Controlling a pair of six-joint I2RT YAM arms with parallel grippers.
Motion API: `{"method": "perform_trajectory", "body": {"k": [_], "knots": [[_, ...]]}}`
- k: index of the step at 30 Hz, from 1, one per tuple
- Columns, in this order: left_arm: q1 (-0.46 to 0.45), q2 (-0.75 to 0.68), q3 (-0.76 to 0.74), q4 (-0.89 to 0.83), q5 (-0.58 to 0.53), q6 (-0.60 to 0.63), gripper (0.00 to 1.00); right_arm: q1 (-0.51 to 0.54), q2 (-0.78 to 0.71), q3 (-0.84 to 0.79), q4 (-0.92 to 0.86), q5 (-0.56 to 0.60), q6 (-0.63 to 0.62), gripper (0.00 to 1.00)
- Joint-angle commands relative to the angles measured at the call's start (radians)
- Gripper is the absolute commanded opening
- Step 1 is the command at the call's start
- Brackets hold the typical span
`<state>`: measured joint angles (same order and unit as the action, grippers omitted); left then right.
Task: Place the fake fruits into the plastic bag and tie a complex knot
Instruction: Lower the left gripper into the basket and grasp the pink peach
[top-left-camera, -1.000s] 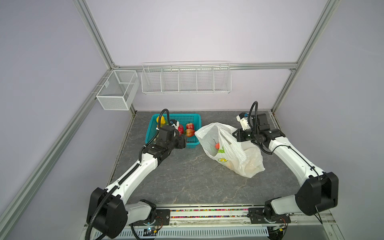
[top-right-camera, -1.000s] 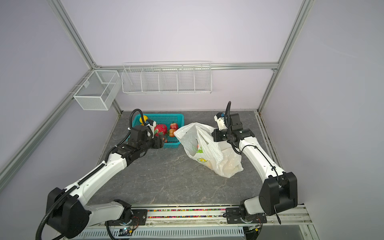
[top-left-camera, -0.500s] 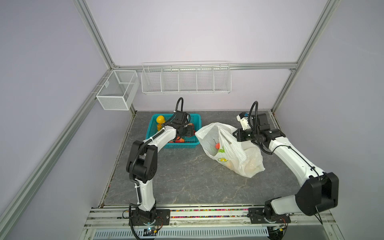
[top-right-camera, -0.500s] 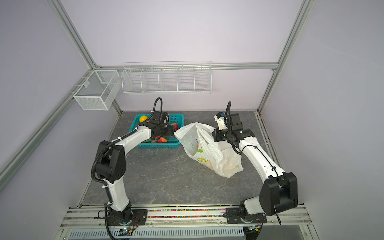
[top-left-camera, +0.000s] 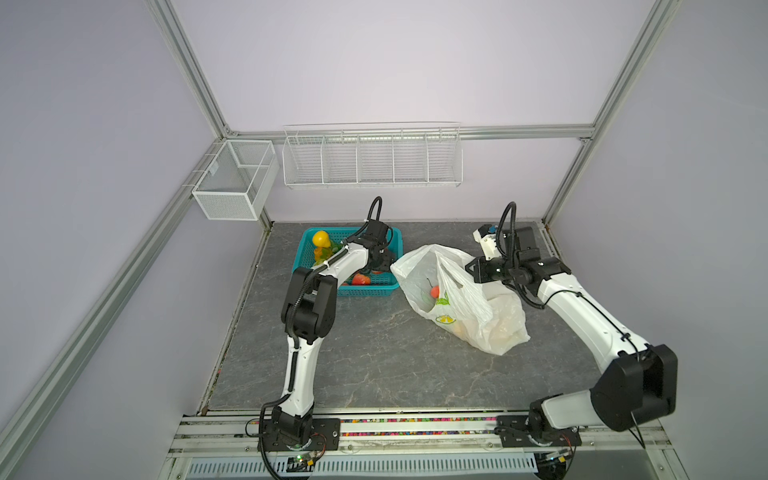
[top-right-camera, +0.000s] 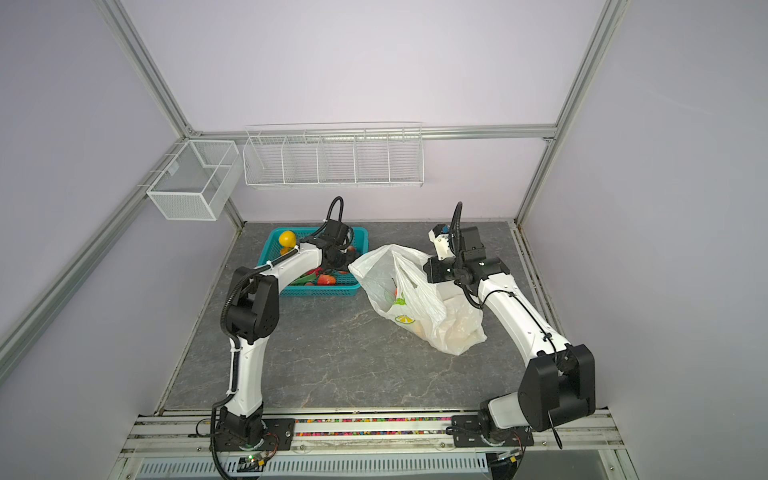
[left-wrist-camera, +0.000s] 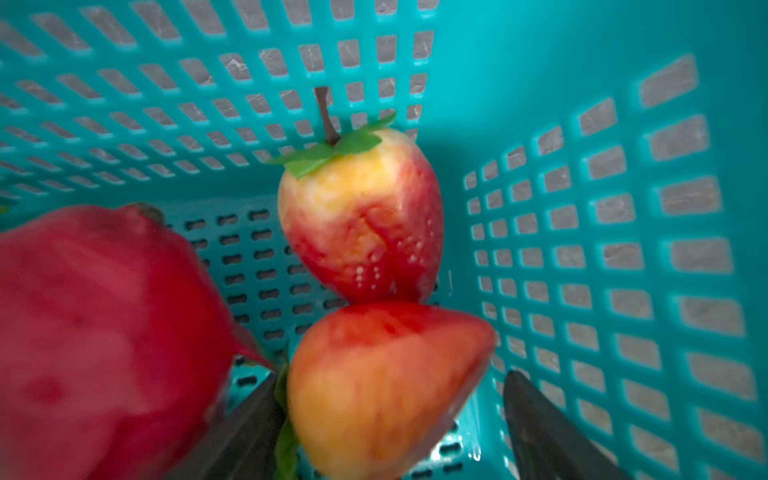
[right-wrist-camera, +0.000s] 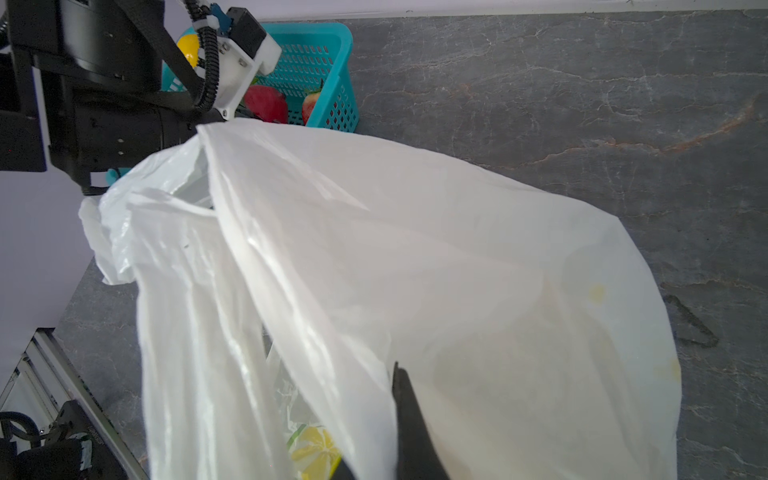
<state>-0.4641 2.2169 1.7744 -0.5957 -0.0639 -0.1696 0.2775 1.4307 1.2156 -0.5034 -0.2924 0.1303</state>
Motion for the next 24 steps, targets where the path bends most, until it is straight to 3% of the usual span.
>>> {"method": "perform_trajectory", "body": {"k": [1,10,19,24], "knots": [[-0.012,0.044,0.056,-0.046,-0.028,0.025,0.83,0.003,-0.026,-0.008,0.011,0.0,-0.016,0.1],[-0.011,0.113,0.123,-0.059,-0.045,0.037,0.84,0.003,-0.027,-0.013,0.011,0.003,-0.015,0.1],[-0.012,0.032,0.066,-0.03,-0.039,0.027,0.65,0.003,-0.026,-0.014,0.011,0.006,-0.015,0.1],[-0.011,-0.08,-0.042,0.036,-0.046,0.005,0.61,0.002,-0.03,-0.014,0.01,0.007,-0.015,0.1]]}}
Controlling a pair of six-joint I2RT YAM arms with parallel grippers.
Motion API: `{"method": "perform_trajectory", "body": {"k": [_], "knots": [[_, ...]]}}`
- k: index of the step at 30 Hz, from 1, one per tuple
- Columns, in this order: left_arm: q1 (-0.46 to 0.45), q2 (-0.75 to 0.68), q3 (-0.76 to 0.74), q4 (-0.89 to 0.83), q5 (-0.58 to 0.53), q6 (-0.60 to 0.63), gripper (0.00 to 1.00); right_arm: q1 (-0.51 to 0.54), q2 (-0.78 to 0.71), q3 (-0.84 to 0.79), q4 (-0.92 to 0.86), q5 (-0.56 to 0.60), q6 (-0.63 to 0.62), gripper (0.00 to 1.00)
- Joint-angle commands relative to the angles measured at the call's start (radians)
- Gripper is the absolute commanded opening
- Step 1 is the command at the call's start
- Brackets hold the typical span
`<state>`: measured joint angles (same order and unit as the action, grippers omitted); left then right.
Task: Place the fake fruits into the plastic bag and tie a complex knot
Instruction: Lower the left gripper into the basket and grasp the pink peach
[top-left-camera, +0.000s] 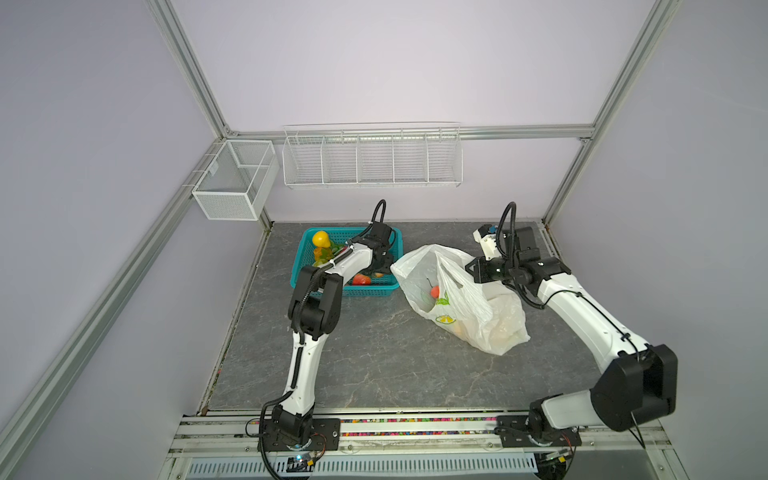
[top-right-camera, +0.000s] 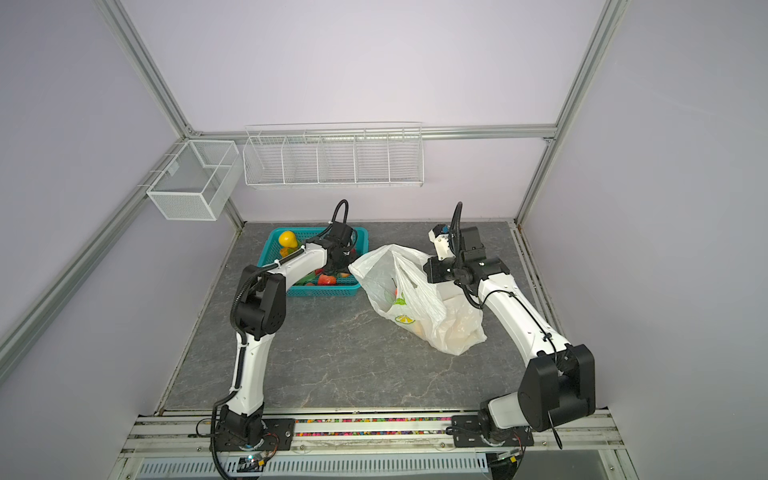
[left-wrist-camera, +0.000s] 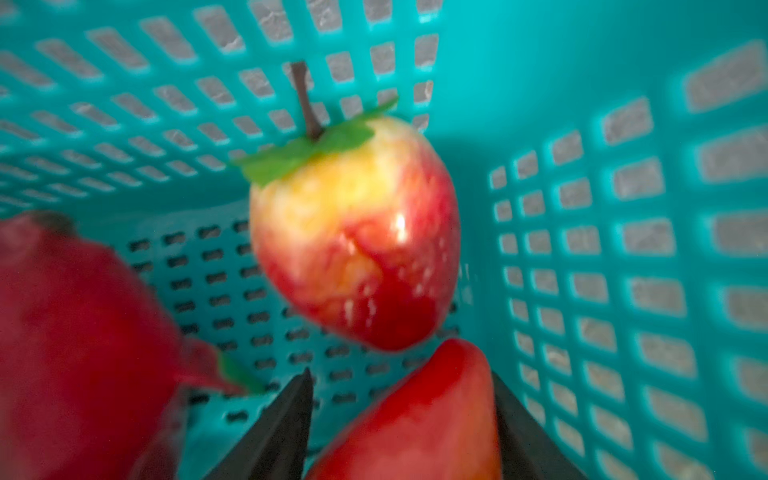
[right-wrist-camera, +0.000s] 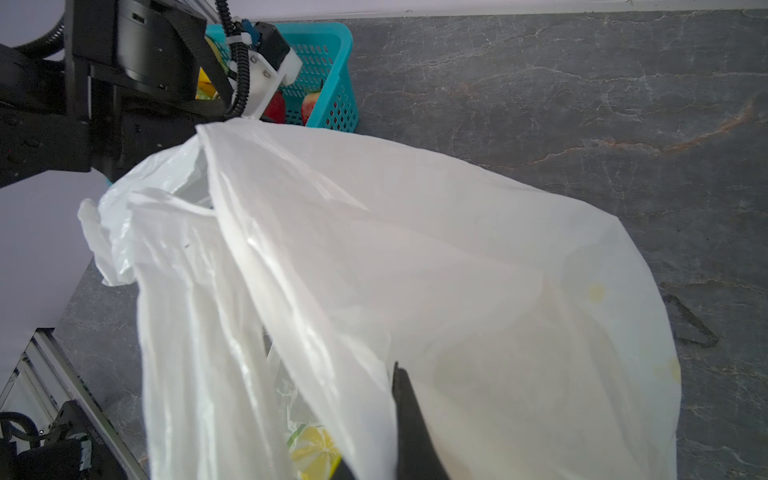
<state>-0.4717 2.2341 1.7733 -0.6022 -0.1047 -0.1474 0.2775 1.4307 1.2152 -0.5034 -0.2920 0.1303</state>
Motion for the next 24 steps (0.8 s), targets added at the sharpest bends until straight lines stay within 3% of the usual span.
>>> {"method": "perform_trajectory", "body": {"k": [1,9,16,24], "knots": [[-0.005,-0.126,-0.069,0.06,-0.01,-0.022,0.6,0.003,-0.033,-0.016,0.009,0.007,-0.014,0.1],[-0.004,-0.311,-0.257,0.146,-0.039,-0.047,0.54,0.003,-0.033,-0.016,0.009,0.007,-0.014,0.1],[-0.011,-0.573,-0.502,0.215,-0.031,-0.107,0.49,0.003,-0.032,-0.013,0.008,0.009,-0.012,0.1],[-0.157,-0.99,-0.882,0.391,0.088,-0.245,0.46,0.003,-0.025,-0.005,0.008,0.015,-0.012,0.09]]}}
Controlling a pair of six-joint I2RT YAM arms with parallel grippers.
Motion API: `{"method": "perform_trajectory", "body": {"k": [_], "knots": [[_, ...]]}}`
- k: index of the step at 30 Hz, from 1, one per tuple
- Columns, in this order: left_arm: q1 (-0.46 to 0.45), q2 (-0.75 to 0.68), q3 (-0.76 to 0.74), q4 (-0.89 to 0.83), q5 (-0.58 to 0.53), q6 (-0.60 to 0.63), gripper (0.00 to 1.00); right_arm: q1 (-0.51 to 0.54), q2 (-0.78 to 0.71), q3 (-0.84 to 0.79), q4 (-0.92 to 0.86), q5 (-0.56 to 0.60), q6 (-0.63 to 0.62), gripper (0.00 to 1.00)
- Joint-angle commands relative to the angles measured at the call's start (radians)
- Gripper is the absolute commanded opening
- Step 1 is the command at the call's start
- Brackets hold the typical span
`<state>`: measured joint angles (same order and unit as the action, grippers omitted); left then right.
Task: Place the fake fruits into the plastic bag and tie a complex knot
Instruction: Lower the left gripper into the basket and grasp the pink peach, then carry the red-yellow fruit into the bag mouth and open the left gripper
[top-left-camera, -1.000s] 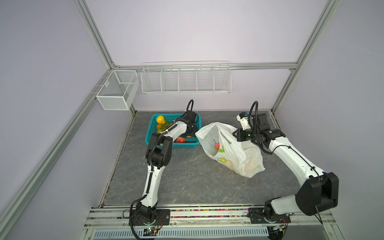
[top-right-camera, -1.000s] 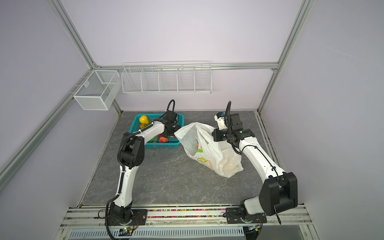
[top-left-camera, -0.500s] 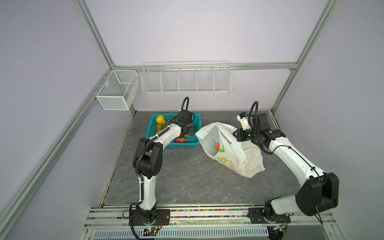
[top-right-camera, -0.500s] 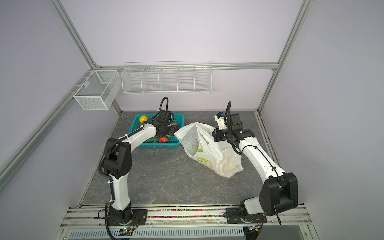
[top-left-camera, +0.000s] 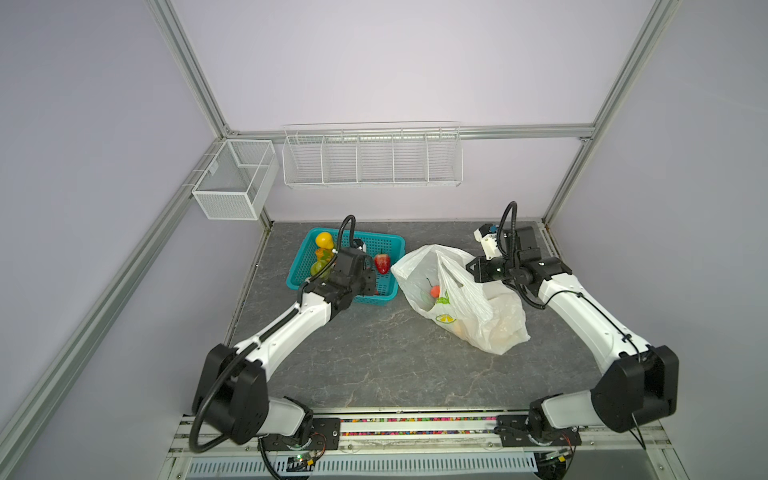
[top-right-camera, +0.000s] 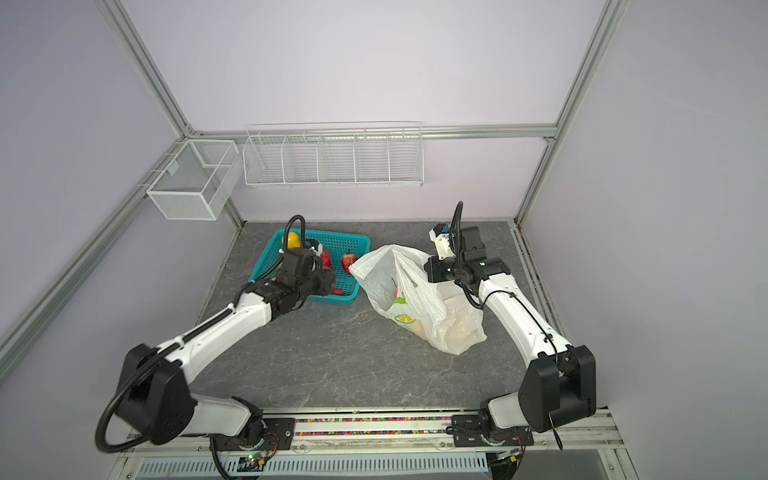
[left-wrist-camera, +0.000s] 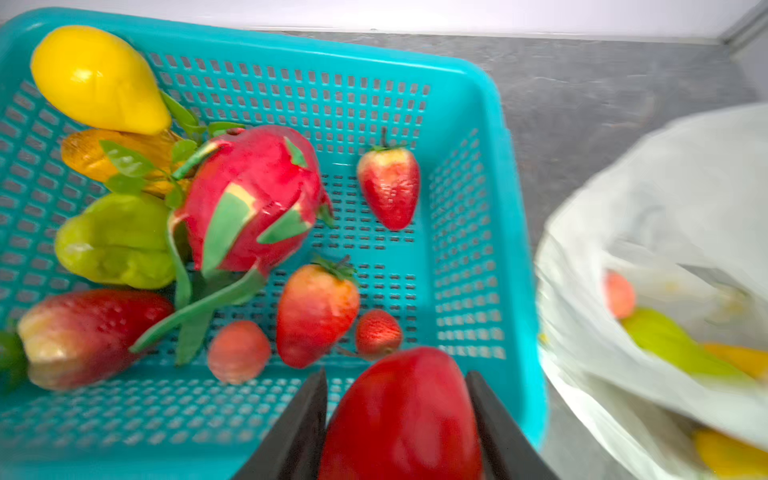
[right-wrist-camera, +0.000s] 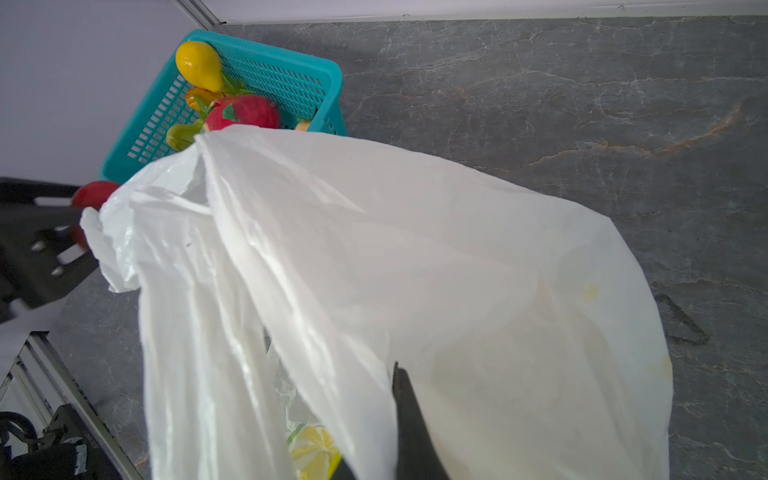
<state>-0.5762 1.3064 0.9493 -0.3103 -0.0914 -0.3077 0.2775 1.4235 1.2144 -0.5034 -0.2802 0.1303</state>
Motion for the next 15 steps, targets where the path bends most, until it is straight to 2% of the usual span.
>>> {"method": "perform_trajectory", "body": {"k": [1,3,6,11,15], "knots": [[-0.087,-0.084,-0.076,0.139,0.081,-0.096,0.45,0.004,-0.017,-0.004,0.01,0.002,-0.011,0.1],[-0.158,-0.084,-0.08,0.218,0.062,-0.093,0.44,0.004,-0.018,-0.006,0.011,0.001,-0.009,0.1],[-0.217,0.008,-0.022,0.308,0.058,-0.062,0.42,0.007,-0.021,-0.01,0.01,0.001,-0.008,0.1],[-0.241,0.223,0.132,0.372,0.082,-0.013,0.41,0.013,-0.04,-0.015,-0.002,0.005,-0.006,0.1],[-0.241,0.357,0.214,0.404,-0.039,-0.008,0.41,0.016,-0.052,-0.015,-0.014,0.009,-0.009,0.1]]}}
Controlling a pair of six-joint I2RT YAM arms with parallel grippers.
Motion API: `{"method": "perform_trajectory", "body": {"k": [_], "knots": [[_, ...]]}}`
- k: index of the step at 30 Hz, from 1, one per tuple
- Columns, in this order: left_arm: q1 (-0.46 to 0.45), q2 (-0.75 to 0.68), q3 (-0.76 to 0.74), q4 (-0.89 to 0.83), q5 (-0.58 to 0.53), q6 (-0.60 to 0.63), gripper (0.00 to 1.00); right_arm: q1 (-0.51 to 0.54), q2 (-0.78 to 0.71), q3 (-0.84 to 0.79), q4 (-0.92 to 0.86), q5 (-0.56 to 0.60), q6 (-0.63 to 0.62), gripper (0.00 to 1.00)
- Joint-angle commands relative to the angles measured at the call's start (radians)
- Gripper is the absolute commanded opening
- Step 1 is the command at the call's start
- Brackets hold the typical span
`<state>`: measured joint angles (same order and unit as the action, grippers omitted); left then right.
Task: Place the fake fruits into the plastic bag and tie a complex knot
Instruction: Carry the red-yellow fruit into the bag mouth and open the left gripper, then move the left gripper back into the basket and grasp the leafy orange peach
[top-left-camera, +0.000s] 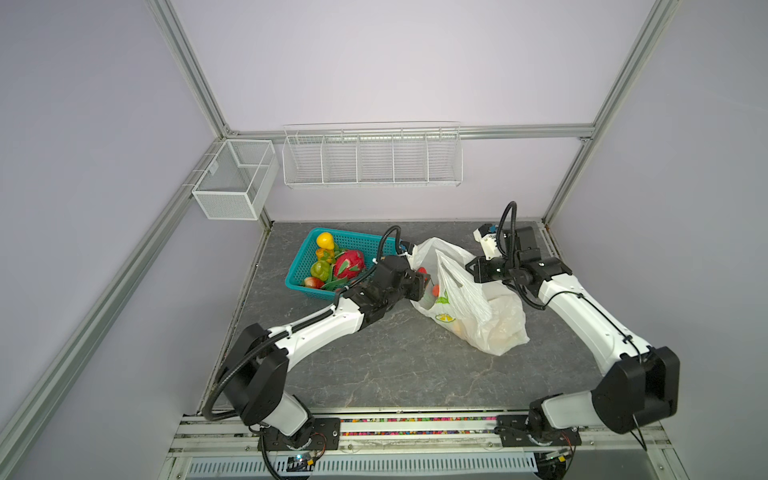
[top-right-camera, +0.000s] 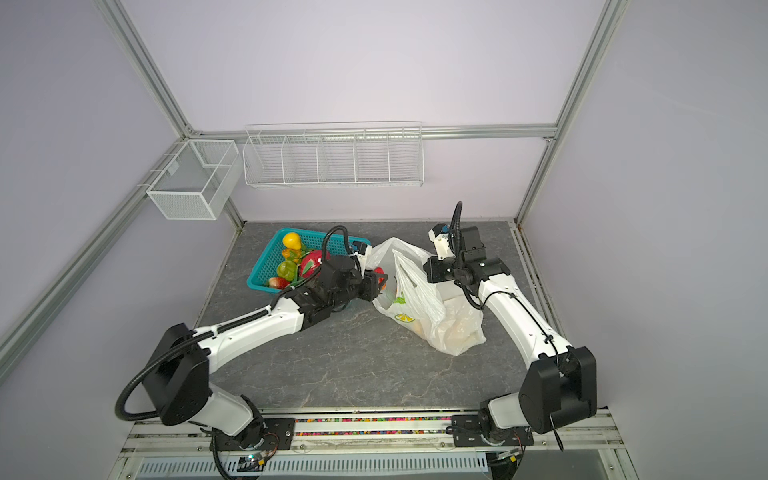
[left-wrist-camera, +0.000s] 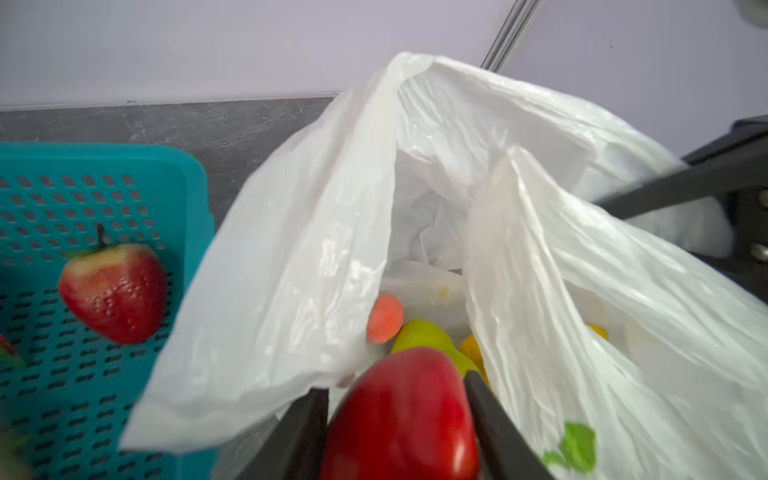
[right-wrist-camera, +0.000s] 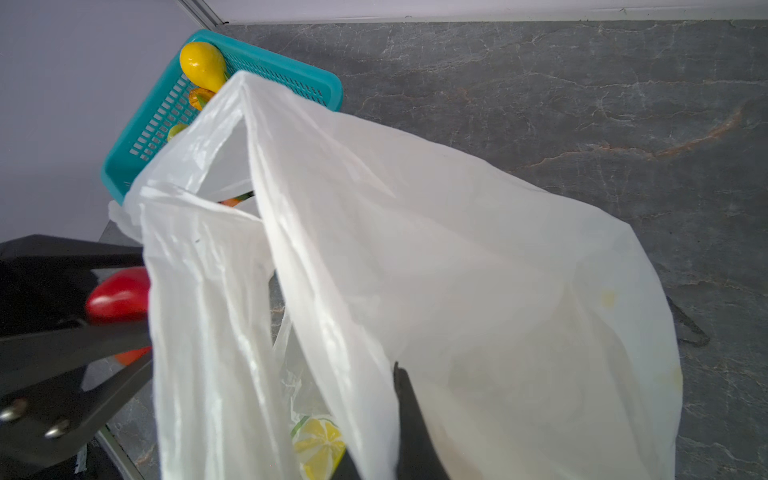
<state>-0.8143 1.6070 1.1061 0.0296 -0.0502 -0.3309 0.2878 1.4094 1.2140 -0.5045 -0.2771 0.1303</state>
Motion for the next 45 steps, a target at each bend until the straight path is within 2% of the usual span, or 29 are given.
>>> {"method": "perform_trajectory", "body": {"k": [1,3,9,15,21,24,30,33,38,45], "knots": [[-0.002,0.089,0.08,0.066,-0.111,0.016,0.41,0.007,-0.04,-0.014,-0.012,0.005,-0.009,0.1],[-0.002,0.15,0.119,0.078,-0.113,0.01,0.41,0.01,-0.04,-0.013,-0.011,0.002,-0.008,0.1],[-0.027,0.295,0.194,0.17,0.04,-0.126,0.44,0.012,-0.028,-0.002,-0.004,-0.003,-0.004,0.1],[-0.071,0.341,0.209,0.249,0.165,-0.19,0.49,0.013,-0.024,-0.001,-0.006,0.001,-0.005,0.1],[-0.075,0.342,0.158,0.303,0.248,-0.191,0.65,0.012,-0.026,-0.007,-0.005,0.006,-0.008,0.1],[-0.075,0.323,0.153,0.252,0.225,-0.133,0.75,0.012,-0.027,-0.007,-0.007,0.007,-0.009,0.09],[-0.074,0.291,0.172,0.136,0.168,-0.017,0.86,0.013,-0.027,-0.007,-0.011,0.013,-0.015,0.1],[-0.07,0.272,0.173,0.099,0.139,0.013,0.88,0.012,-0.027,-0.007,-0.014,0.018,-0.018,0.09],[-0.057,0.202,0.136,0.035,0.108,0.073,0.87,0.012,-0.025,-0.006,-0.018,0.028,-0.025,0.1],[-0.023,0.047,0.023,-0.135,0.017,0.109,0.73,0.011,-0.011,-0.004,-0.017,0.035,-0.028,0.09]]}}
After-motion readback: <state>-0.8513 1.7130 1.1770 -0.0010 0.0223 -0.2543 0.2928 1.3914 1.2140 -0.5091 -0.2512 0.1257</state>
